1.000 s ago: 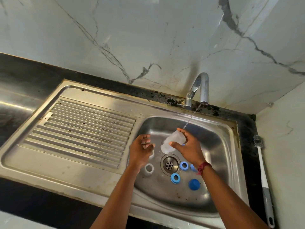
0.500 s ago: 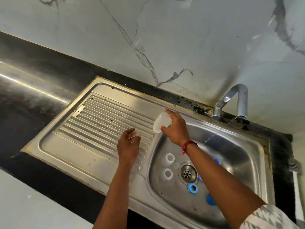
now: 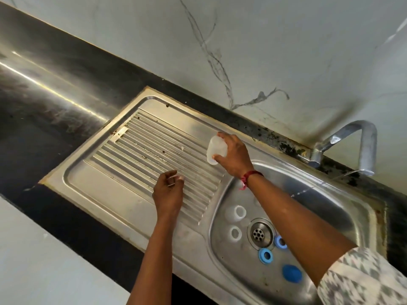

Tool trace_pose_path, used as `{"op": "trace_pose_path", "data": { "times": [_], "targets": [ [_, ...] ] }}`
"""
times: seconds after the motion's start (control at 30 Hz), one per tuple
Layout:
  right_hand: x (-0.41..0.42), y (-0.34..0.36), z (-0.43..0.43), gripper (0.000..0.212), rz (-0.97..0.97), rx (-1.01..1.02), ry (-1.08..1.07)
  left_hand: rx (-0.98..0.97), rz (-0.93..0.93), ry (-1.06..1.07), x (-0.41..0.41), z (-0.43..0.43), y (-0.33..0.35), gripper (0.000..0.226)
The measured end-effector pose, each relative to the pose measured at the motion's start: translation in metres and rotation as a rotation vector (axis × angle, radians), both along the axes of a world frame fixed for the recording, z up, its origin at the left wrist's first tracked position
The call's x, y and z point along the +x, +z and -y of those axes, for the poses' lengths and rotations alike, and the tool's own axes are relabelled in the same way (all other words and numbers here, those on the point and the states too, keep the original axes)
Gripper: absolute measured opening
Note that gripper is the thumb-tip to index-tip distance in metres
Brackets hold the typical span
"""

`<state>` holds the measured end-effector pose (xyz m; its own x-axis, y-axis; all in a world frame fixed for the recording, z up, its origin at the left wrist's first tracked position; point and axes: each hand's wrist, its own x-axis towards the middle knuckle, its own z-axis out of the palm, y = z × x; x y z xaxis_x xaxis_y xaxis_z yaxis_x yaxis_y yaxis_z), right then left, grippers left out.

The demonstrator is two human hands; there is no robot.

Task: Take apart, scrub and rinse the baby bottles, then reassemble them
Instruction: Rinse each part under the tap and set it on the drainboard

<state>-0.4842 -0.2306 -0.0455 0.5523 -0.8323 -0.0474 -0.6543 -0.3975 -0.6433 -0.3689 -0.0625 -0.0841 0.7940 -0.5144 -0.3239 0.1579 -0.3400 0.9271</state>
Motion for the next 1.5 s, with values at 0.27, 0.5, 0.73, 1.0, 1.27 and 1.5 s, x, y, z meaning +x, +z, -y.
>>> {"op": "trace_pose_path", "data": {
  "times": [0.27, 0.5, 0.73, 1.0, 1.27, 1.5],
  "targets": [
    [-0.003, 0.0, -0.003, 0.086, -0.014, 0.047, -0.001, -0.02, -0.005, -0.014, -0.001, -0.001, 0.003, 0.021],
    [-0.006, 0.003, -0.004, 0.086, 0.011, 0.074, -0.029, -0.028, 0.015, -0.02, -0.003, -0.002, 0.01, 0.023],
    [-0.004, 0.005, -0.001, 0.074, 0.025, 0.015, -0.017, -0.023, 0.017, -0.017, -0.005, -0.003, 0.012, 0.026],
    [-0.007, 0.003, 0.0, 0.073, 0.04, 0.004, -0.024, -0.033, 0.014, -0.02, -0.005, -0.002, 0.009, 0.025],
    [-0.01, 0.002, 0.0, 0.084, 0.016, 0.024, -0.018, -0.038, 0.005, -0.026, -0.006, 0.002, 0.006, 0.022],
    [-0.039, 0.009, -0.006, 0.072, 0.081, 0.052, -0.086, -0.058, 0.027, -0.071, -0.016, 0.012, 0.014, 0.02]
  ]
}}
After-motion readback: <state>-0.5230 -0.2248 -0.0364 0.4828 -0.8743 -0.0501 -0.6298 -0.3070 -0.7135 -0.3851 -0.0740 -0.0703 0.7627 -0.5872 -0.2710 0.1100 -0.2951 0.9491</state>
